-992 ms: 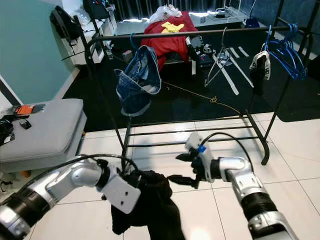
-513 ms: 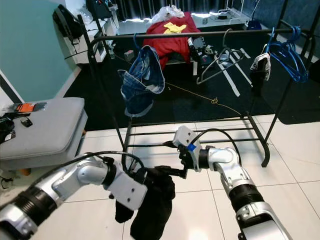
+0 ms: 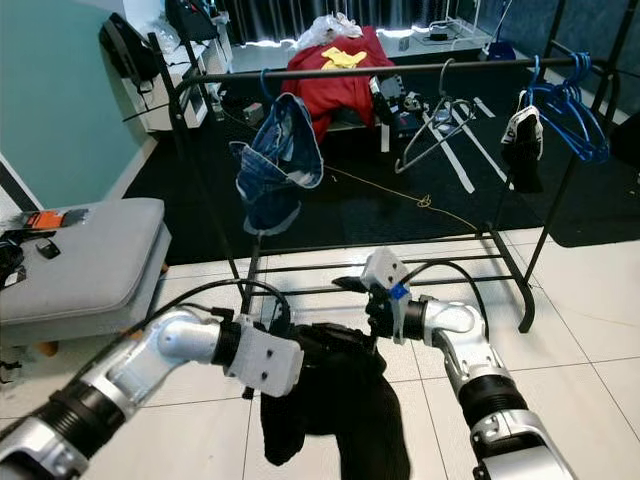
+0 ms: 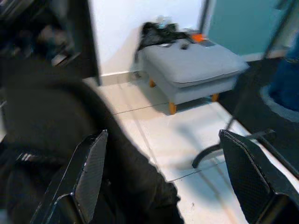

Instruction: Hang hanger

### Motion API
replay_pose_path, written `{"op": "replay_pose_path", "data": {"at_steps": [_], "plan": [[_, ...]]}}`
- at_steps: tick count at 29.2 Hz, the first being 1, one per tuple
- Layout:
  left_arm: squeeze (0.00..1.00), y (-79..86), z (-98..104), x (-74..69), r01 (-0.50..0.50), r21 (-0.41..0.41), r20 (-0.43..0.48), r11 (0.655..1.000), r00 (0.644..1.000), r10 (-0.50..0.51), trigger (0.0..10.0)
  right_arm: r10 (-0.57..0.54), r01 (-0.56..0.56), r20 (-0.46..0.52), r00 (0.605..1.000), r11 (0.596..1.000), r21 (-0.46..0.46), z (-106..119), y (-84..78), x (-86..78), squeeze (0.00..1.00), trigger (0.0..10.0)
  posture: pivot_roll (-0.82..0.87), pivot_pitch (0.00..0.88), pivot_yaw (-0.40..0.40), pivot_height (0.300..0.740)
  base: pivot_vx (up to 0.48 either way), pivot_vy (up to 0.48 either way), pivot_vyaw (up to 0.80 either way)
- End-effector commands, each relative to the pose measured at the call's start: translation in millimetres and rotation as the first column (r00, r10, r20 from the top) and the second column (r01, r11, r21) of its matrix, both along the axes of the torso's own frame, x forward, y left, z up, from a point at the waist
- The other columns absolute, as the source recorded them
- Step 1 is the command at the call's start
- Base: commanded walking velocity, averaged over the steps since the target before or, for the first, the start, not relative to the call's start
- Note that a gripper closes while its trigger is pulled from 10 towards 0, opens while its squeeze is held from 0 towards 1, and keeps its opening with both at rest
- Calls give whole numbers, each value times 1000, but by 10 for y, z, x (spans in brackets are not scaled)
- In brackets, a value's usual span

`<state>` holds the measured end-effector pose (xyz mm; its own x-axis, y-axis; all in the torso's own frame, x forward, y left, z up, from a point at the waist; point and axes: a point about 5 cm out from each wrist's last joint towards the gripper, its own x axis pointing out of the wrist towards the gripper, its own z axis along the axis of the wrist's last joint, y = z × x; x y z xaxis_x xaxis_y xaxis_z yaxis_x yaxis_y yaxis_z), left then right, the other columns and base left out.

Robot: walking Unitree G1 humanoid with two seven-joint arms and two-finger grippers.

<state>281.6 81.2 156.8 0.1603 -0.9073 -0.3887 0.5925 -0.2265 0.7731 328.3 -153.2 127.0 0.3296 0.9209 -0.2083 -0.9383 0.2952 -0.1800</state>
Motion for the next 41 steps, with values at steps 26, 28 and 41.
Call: {"op": "replay_pose_path", "data": {"at_steps": [26, 28, 41], "plan": [[0, 103, -15, 34, 65, 199, 103, 978, 991, -87, 10000, 337, -336, -35, 941, 912, -236, -202, -57, -384, 0, 10000, 77, 74, 61, 740, 0, 0, 0], [0, 158, -39, 73, 38, 231, 91, 972, 994, -60, 10000, 349, -348, -27, 937, 919, -185, -176, 15, -421, 0, 10000, 80, 75, 61, 740, 0, 0, 0], [0, 231, 32, 198, -33, 212, 78, 977, 997, 17, 10000, 270, -271, -19, 963, 960, -65, -13, -61, -449, 0, 10000, 65, 76, 75, 740, 0, 0, 0]]}}
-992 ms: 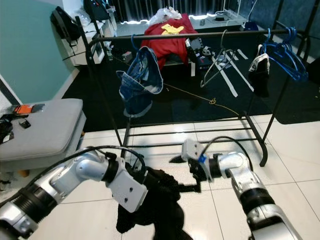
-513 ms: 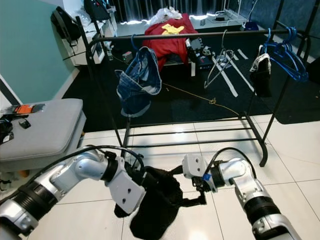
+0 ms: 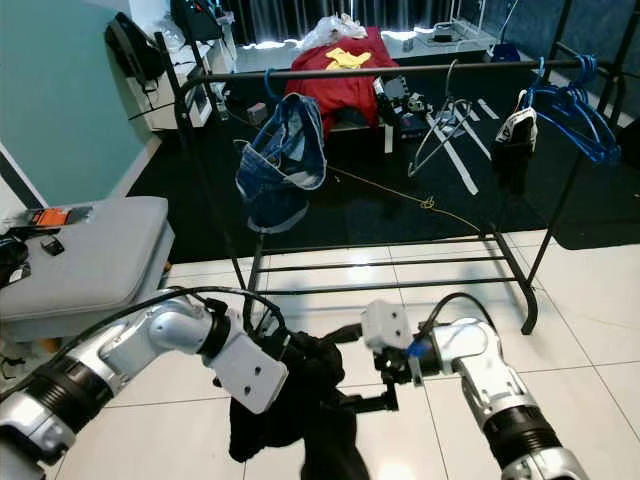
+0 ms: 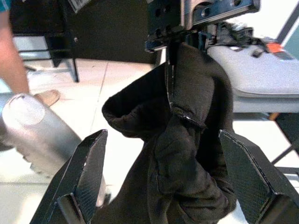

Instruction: Hang hanger

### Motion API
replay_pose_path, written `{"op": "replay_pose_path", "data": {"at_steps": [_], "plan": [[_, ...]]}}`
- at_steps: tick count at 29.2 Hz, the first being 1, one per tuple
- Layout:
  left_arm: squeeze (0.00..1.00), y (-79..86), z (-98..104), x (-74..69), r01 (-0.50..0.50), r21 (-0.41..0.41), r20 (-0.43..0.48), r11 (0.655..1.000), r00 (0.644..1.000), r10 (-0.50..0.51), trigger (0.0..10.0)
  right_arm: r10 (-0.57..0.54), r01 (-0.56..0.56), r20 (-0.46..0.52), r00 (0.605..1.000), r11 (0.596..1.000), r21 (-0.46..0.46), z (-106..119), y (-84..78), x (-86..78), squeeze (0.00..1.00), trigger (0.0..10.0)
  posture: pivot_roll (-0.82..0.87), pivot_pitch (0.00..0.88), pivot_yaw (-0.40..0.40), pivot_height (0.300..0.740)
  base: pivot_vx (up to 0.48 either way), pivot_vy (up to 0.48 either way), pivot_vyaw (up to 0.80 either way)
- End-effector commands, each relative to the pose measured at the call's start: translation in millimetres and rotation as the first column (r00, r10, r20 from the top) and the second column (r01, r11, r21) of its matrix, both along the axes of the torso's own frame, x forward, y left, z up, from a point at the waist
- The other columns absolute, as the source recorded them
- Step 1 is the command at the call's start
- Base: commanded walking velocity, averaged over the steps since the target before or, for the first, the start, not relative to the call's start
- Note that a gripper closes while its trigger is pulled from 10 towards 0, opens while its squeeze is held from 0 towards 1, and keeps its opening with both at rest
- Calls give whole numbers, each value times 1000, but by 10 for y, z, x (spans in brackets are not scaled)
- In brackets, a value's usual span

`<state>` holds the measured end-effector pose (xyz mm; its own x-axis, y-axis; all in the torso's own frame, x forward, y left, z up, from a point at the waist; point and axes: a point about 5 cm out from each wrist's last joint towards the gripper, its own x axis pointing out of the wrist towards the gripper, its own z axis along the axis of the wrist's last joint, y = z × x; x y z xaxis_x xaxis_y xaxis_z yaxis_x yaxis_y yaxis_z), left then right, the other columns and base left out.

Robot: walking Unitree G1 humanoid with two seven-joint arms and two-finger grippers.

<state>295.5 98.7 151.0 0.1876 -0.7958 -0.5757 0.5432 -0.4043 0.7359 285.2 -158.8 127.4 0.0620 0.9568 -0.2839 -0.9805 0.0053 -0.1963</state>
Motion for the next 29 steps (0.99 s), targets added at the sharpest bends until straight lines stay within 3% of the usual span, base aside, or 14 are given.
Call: {"op": "replay_pose_path", "data": {"at_steps": [1, 3, 4, 5, 7, 8, 9, 11, 12, 13, 29], "plan": [[0, 56, 90, 59, -27, -18, 16, 999, 1000, 27, 10000, -10, 10, -16, 1000, 1000, 11, -17, -5, -18, 0, 10000, 65, 76, 75, 740, 0, 0, 0], [0, 47, 103, 69, -28, -24, 17, 999, 999, 28, 10000, -22, 22, -30, 999, 1000, -7, -58, -21, -29, 0, 10000, 66, 76, 75, 740, 0, 0, 0], [0, 30, 129, 81, -29, -40, 19, 999, 999, 29, 10000, -40, 37, -58, 998, 998, -51, -145, -48, -43, 0, 6706, 69, 75, 73, 740, 0, 0, 0], [0, 26, 139, 85, -30, -45, 21, 999, 999, 31, 10000, -42, 38, -64, 997, 997, -71, -176, -56, -48, 0, 5608, 69, 75, 73, 740, 0, 0, 0], [0, 25, 146, 88, -31, -48, 22, 998, 999, 32, 10000, -43, 37, -68, 997, 996, -84, -192, -61, -51, 0, 5608, 69, 75, 73, 740, 0, 0, 0], [0, 14, 180, 93, -35, -76, 17, 997, 999, 37, 10000, -44, 35, -72, 996, 993, -113, -246, -77, -57, 0, 4000, 74, 76, 71, 740, 0, 0, 0], [0, 9, 194, 95, -35, -83, 15, 996, 999, 37, 10000, -46, 36, -75, 996, 991, -127, -266, -82, -63, 0, 3451, 74, 76, 71, 740, 0, 0, 0], [0, 6, 201, 96, -35, -87, 14, 996, 999, 37, 10000, -47, 37, -76, 996, 990, -136, -278, -85, -67, 0, 3451, 74, 76, 71, 740, 0, 0, 0], [0, 5, 207, 99, -36, -88, 14, 995, 999, 37, 10000, -53, 42, -78, 996, 990, -136, -279, -84, -66, 0, 824, 75, 76, 69, 740, 0, 0, 0], [0, 7, 210, 104, -37, -87, 15, 996, 999, 39, 10000, -64, 53, -85, 994, 991, -127, -270, -80, -61, 0, 0, 74, 76, 70, 740, 0, 0, 0], [0, 16, 228, 142, -54, -97, 6, 994, 998, 55, 10000, -188, 186, -58, 980, 982, -31, -221, -89, 13, 0, 0, 70, 74, 71, 740, 0, 0, 0]]}}
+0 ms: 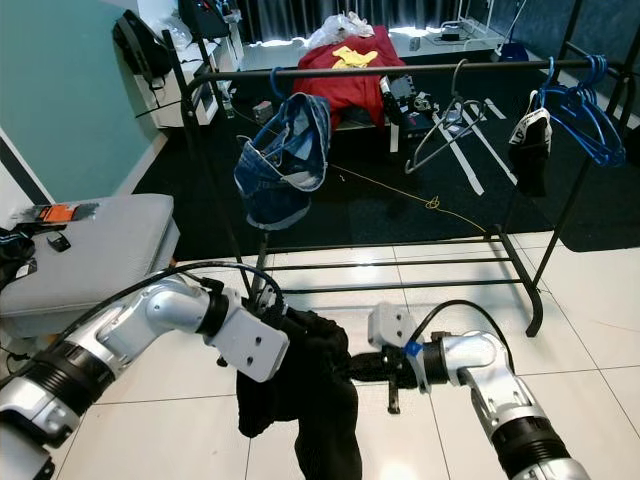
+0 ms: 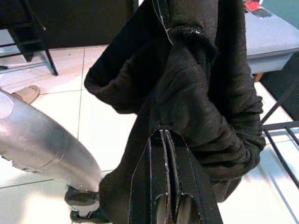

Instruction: Hang hanger

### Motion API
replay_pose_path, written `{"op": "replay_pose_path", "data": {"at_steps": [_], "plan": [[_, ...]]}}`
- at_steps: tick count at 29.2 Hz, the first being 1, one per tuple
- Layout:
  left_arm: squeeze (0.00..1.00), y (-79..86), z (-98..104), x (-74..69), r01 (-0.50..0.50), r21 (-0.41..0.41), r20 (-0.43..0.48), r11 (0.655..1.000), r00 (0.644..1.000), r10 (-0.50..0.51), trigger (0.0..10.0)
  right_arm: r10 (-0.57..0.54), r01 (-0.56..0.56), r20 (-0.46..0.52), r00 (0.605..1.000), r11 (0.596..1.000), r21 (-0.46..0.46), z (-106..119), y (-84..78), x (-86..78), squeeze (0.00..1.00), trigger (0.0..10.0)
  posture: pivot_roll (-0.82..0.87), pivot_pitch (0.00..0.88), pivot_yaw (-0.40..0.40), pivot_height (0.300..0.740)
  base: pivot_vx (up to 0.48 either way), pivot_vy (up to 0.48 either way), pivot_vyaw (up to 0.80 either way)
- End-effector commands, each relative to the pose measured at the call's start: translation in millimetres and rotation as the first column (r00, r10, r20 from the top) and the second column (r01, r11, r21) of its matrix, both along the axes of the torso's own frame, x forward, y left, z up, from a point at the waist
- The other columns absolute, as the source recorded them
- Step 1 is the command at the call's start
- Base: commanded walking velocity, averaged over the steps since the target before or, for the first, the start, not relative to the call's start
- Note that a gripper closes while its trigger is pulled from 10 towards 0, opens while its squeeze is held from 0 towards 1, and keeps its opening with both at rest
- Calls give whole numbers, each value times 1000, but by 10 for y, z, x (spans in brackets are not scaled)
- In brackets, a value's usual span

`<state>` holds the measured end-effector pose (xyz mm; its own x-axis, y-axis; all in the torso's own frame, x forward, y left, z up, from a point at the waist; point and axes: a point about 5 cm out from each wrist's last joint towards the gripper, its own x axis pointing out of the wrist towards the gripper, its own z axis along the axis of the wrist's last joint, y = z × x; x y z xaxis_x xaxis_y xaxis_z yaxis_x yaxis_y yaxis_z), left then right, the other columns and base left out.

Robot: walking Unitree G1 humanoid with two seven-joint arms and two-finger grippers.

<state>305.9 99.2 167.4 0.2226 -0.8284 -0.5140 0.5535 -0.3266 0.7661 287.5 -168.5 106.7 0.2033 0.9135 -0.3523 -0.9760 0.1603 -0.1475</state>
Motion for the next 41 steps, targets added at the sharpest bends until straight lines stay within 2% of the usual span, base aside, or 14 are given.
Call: {"op": "replay_pose_path", "data": {"at_steps": [1, 7, 8, 10, 15, 23, 25, 29, 36, 37, 38, 39, 40, 41], "plan": [[0, 11, 63, 38, -15, -22, 3, 1000, 1000, 15, 10000, -20, 20, -2, 1000, 999, 40, -13, 7, -10, 0, 0, 70, 74, 71, 740, 0, 0, 0], [0, 1, 99, 33, -36, -83, -45, 996, 998, 32, 10000, -73, 75, -42, 996, 995, 63, -114, -23, -63, 0, 0, 69, 69, 68, 740, 0, 0, 0], [0, -16, 150, 47, -68, -138, -92, 988, 994, 56, 10000, -90, 93, -71, 993, 994, 48, -201, -60, -110, 0, 0, 67, 62, 66, 740, 0, 0, 0], [0, -16, 150, 47, -68, -138, -92, 988, 994, 56, 10000, -90, 93, -71, 993, 994, 48, -201, -60, -110, 0, 0, 67, 62, 66, 740, 0, 0, 0], [0, -12, 245, 103, -140, -208, -176, 968, 979, 104, 10000, -130, 131, -141, 981, 991, -6, -419, -161, -232, 0, 0, 66, 54, 64, 740, 0, 0, 0], [0, 7, 331, 135, -171, -267, -203, 948, 972, 118, 10000, -159, 160, -173, 972, 987, -11, -492, -209, -288, 0, 0, 61, 50, 62, 740, 0, 0, 0], [0, 20, 411, 172, -205, -315, -227, 927, 964, 136, 10000, -175, 173, -197, 965, 984, -28, -553, -253, -331, 0, 0, 61, 53, 59, 740, 0, 0, 0], [0, 37, 483, 204, -238, -356, -248, 904, 956, 154, 10000, -187, 182, -208, 960, 982, -44, -595, -291, -361, 0, 0, 61, 54, 59, 740, 0, 0, 0], [0, 50, 439, 168, -221, -303, -225, 927, 962, 156, 10000, -191, 202, -103, 976, 974, 101, -348, -161, -246, 0, 0, 61, 59, 63, 740, 0, 0, 0], [0, 56, 384, 161, -218, -269, -216, 938, 963, 162, 10000, -174, 183, -65, 983, 965, 190, -160, -90, -191, 0, 10000, 59, 66, 65, 740, 0, 0, 0], [0, 64, 340, 160, -218, -240, -206, 946, 964, 169, 10000, -152, 156, -35, 988, 954, 258, 2, -41, -162, 0, 10000, 57, 68, 66, 740, 0, 0, 0], [0, 74, 297, 161, -217, -208, -192, 954, 965, 177, 10000, -142, 138, -10, 990, 936, 323, 157, -7, -135, 110, 10000, 57, 68, 66, 740, 0, 0, 0], [0, 74, 297, 161, -217, -208, -192, 954, 965, 177, 10000, -142, 138, -10, 990, 936, 323, 157, -7, -135, 110, 10000, 57, 68, 66, 740, 0, 0, 0], [0, 84, 266, 163, -216, -182, -180, 959, 966, 183, 10000, -143, 127, 14, 990, 919, 373, 280, 9, -110, 561, 10000, 52, 71, 67, 740, 0, 0, 0]]}}
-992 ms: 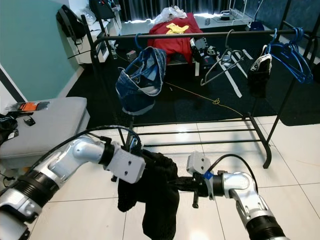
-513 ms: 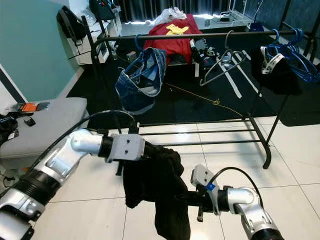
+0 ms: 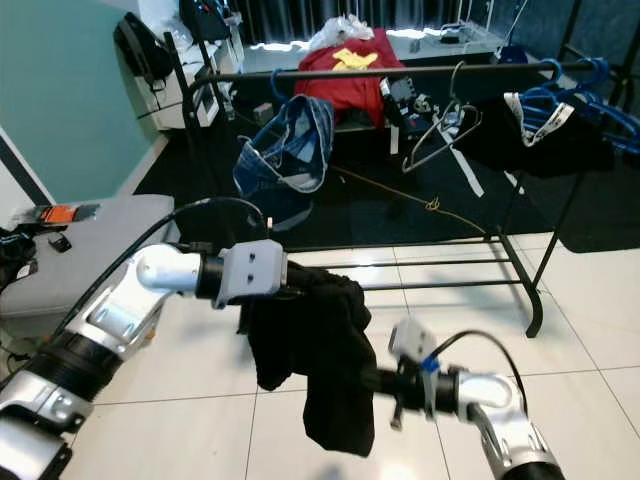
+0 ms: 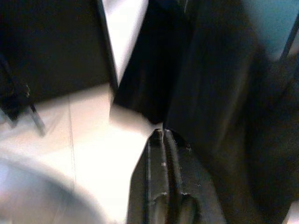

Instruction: Hang hanger

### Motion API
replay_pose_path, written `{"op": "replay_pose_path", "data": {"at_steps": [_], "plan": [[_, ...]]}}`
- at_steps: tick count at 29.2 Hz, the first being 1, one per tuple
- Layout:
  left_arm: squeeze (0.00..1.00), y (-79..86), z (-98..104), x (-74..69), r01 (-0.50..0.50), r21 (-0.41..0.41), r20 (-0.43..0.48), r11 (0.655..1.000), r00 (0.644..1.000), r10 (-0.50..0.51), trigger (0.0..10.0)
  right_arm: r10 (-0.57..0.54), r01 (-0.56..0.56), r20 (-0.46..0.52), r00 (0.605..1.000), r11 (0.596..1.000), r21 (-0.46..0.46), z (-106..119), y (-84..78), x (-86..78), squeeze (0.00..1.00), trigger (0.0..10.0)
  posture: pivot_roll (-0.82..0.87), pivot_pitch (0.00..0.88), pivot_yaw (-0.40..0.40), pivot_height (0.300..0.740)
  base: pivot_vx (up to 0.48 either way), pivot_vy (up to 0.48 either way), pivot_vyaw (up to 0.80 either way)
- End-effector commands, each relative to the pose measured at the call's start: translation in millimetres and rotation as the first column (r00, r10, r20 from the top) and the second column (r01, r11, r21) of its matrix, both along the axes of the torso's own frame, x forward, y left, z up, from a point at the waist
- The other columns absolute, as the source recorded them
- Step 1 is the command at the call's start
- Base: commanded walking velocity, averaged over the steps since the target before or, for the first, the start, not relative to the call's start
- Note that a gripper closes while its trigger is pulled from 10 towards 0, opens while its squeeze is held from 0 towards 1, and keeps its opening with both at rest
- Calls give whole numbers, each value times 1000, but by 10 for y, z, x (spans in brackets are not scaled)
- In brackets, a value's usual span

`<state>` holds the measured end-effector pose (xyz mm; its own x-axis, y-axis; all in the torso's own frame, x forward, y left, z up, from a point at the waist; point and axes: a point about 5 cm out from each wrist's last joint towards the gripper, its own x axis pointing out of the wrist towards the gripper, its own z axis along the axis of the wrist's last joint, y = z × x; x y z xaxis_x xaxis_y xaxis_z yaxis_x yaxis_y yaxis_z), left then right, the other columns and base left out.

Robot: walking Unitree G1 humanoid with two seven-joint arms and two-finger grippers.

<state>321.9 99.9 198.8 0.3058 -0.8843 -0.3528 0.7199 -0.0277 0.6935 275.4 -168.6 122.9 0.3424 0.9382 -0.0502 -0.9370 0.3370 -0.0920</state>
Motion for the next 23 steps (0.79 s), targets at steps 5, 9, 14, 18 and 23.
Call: {"op": "replay_pose_path", "data": {"at_steps": [5, 9, 14, 18, 23], "plan": [[0, 95, -98, 14, -25, 90, 24, 996, 999, 23, 10000, 46, -55, 63, 997, 989, 134, 405, 26, 38, 1000, 10000, 49, 73, 67, 740, 0, 0, 0], [0, 101, -113, 17, -30, 102, 29, 994, 999, 27, 10000, 91, -96, 57, 994, 991, 96, 429, 36, 13, 1000, 10000, 47, 76, 63, 740, 0, 0, 0], [0, 67, -87, -8, -10, 82, 42, 997, 999, 6, 10000, 95, -92, 90, 991, 995, -44, 361, 7, 18, 1000, 10000, 47, 75, 62, 740, 0, 0, 0], [0, 38, -64, -30, 12, 70, 48, 997, 999, -15, 10000, 107, -95, 102, 989, 988, -118, 306, -15, 25, 1000, 10000, 48, 75, 62, 740, 0, 0, 0], [0, -26, 1, -90, 75, 68, 71, 995, 994, -80, 10000, 115, -55, 156, 981, 937, -344, 209, -134, 126, 0, 10000, 50, 72, 56, 740, 0, 0, 0]]}}
